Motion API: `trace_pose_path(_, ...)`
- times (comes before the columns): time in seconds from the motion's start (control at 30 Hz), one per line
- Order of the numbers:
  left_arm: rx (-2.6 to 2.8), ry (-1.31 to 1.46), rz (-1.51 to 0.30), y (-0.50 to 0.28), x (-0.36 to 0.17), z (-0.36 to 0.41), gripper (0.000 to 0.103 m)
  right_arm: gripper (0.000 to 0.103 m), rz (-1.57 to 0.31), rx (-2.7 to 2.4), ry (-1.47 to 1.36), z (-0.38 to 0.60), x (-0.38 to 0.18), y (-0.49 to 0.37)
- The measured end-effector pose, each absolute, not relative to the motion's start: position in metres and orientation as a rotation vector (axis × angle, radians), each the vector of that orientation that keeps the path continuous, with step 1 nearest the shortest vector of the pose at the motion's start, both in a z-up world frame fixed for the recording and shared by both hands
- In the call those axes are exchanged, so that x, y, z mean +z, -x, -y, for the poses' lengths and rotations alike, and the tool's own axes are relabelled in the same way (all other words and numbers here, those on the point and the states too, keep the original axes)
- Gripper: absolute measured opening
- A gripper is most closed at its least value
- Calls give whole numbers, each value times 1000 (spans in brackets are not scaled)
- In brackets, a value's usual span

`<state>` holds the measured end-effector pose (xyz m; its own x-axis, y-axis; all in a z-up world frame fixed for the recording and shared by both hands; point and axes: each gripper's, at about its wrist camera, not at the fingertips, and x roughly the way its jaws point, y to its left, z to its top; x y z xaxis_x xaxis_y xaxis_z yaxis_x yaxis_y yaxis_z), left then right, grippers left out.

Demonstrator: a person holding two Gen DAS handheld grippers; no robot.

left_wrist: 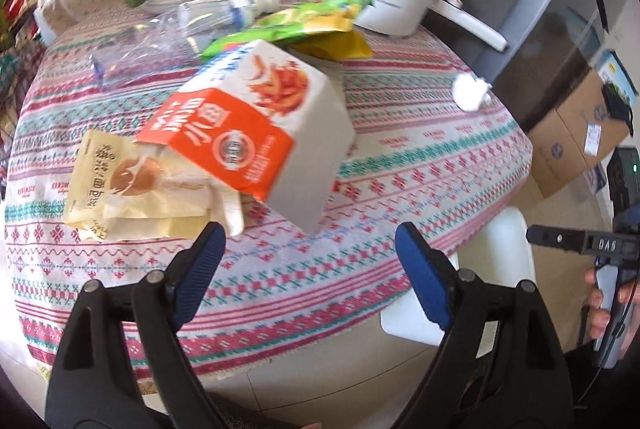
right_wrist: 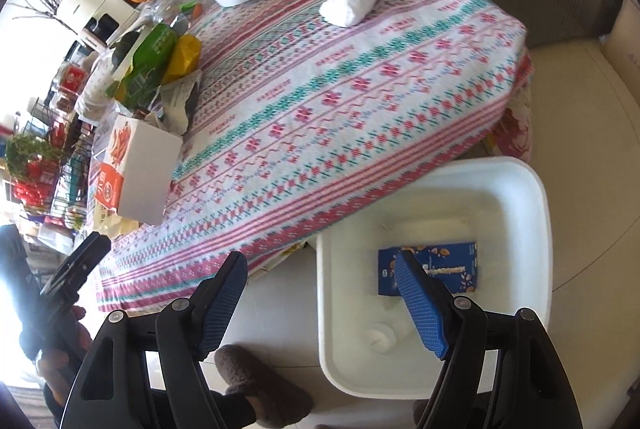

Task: Collect trash
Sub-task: 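Reach the right gripper toward the green chip bag on the table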

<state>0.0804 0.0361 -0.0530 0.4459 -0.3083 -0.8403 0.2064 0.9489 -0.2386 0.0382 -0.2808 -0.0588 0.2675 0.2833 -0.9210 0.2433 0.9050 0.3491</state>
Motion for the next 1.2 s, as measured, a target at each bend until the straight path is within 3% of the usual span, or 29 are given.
trace_pose_path(0.27, -265, 295, -1054, -113, -68, -67, 86, 79, -1294, 39, -351, 254, -50, -64)
trace_pose_path(0.37, -259, 365, -1051, -123, -76, -72, 80, 80, -1290, 51, -348, 248, -49, -70)
trace_pose_path(0.47, -253, 444, -1055, -132, -85, -78, 66, 80, -1297, 60, -348, 241, -51, -74)
trace_pose_path(0.63, -271, 569, -1051, -138, -90, -84, 29, 80, -1302, 61, -333, 233, -55, -76)
trace_pose_path(0.83, -371, 579, -1018, -125, -63, -75, 8, 80, -1287, 59, -330, 229, -52, -75)
trace_pose_path(1.2, -319, 400, -870, -88, -2, -81, 2, 80, -1194, 116, -334, 212, -25, -104)
